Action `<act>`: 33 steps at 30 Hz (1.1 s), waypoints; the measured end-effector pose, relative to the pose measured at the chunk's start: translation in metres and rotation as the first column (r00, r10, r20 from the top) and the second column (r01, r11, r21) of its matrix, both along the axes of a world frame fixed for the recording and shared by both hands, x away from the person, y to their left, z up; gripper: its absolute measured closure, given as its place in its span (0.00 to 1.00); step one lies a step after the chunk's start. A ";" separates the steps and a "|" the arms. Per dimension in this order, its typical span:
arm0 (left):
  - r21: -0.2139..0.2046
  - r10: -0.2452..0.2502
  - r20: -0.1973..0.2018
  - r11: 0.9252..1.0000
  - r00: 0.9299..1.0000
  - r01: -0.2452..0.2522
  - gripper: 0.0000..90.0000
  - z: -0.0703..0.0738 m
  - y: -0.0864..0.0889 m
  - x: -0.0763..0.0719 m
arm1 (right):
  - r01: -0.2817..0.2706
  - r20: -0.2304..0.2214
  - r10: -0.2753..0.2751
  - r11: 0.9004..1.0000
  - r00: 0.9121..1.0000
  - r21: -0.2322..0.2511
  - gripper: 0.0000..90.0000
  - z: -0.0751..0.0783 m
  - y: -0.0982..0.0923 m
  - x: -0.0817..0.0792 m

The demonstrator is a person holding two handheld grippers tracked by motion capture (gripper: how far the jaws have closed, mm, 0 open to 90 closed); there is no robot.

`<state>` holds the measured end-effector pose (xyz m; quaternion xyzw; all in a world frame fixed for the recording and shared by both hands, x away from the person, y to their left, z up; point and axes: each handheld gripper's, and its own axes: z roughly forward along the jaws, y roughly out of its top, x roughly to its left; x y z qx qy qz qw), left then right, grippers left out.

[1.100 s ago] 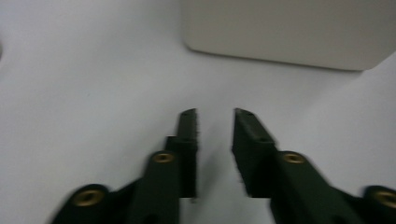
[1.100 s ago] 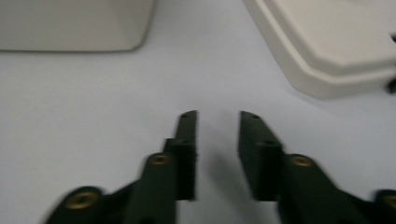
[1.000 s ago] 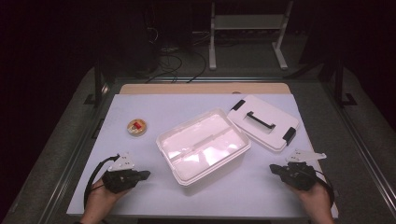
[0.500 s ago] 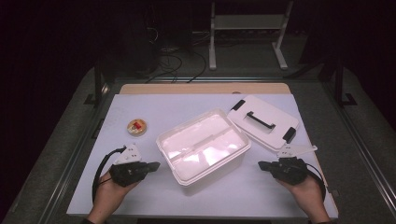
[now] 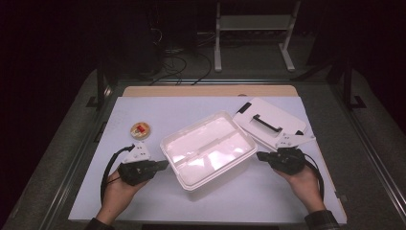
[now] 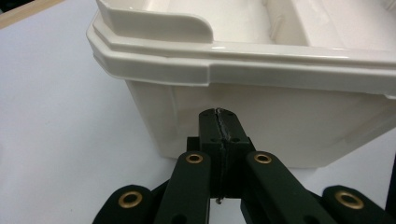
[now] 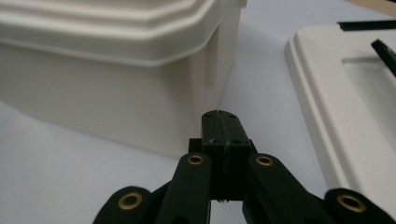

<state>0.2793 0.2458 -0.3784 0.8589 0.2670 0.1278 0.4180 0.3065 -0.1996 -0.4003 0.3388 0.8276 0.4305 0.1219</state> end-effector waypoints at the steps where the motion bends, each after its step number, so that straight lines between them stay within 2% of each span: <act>1: 0.003 0.000 -0.001 1.000 1.000 0.000 0.99 0.000 -0.001 0.001 | -0.006 0.002 0.006 1.000 1.000 -0.002 1.00 0.000 0.002 0.003; 9: 0.013 0.016 0.000 1.000 1.000 -0.016 0.99 -0.001 0.001 0.005 | -0.022 0.021 0.022 1.000 1.000 -0.012 1.00 -0.002 0.014 0.020; 10: 0.011 0.017 -0.002 1.000 1.000 -0.017 0.99 -0.001 0.002 0.006 | -0.028 0.017 0.028 1.000 0.999 0.008 1.00 -0.002 0.012 0.021; 17: 0.030 0.037 0.004 0.999 0.999 -0.037 0.99 0.000 0.002 0.017 | -0.039 0.012 0.039 0.999 0.999 0.021 1.00 -0.001 0.011 0.019; 21: 0.028 0.047 0.003 0.999 0.999 -0.047 0.99 0.000 0.002 0.022 | -0.050 0.010 0.050 0.998 0.999 0.023 1.00 0.000 0.011 0.017; 22: 0.029 0.051 0.005 0.998 0.999 -0.051 0.99 0.000 0.002 0.024 | -0.058 0.006 0.058 0.998 0.998 0.037 1.00 0.000 0.011 0.016; 24: 0.029 0.054 0.002 0.998 0.999 -0.054 0.99 0.000 0.002 0.027 | -0.058 0.016 0.058 0.998 0.998 0.020 1.00 0.001 0.013 0.014; 33: 0.028 0.076 0.001 0.997 0.997 -0.076 0.99 0.001 0.004 0.043 | -0.080 0.007 0.080 0.996 0.997 0.035 1.00 0.001 0.014 0.010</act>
